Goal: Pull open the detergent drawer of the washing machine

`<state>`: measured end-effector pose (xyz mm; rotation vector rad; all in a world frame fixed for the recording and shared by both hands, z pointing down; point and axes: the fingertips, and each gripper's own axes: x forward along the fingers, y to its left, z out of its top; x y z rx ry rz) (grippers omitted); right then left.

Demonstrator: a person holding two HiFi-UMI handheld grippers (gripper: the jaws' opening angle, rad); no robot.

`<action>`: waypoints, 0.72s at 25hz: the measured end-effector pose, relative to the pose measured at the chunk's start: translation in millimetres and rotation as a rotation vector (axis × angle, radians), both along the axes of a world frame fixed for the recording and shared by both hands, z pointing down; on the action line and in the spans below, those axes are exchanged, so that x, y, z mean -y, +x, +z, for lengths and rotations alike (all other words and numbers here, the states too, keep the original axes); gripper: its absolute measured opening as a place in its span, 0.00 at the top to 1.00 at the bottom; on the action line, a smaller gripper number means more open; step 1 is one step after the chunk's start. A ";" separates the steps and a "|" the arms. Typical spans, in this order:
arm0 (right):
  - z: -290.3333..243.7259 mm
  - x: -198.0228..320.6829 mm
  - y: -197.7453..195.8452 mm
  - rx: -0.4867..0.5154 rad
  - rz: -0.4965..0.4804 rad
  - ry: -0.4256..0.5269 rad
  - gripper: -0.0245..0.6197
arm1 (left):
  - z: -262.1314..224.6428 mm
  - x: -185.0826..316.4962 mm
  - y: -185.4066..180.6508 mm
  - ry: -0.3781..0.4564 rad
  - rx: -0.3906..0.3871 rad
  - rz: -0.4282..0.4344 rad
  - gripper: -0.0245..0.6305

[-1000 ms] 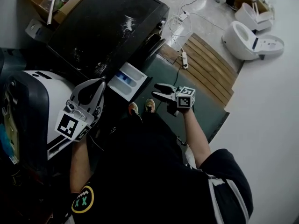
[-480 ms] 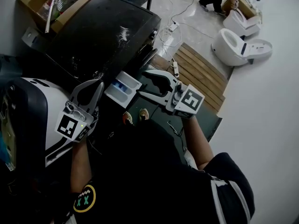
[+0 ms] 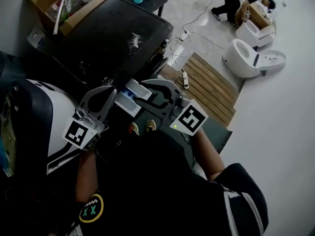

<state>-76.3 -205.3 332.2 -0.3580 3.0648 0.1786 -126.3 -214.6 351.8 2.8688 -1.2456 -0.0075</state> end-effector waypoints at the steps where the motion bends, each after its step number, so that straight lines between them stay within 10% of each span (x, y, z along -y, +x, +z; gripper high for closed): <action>1: 0.7 -0.1 -1.8 -0.004 0.007 0.005 0.69 | -0.6 -0.7 -0.3 0.005 -0.001 0.000 0.93; 18: -3.9 3.2 -11.4 0.000 0.073 0.051 0.93 | -4.0 -5.6 3.0 0.021 0.007 0.011 0.93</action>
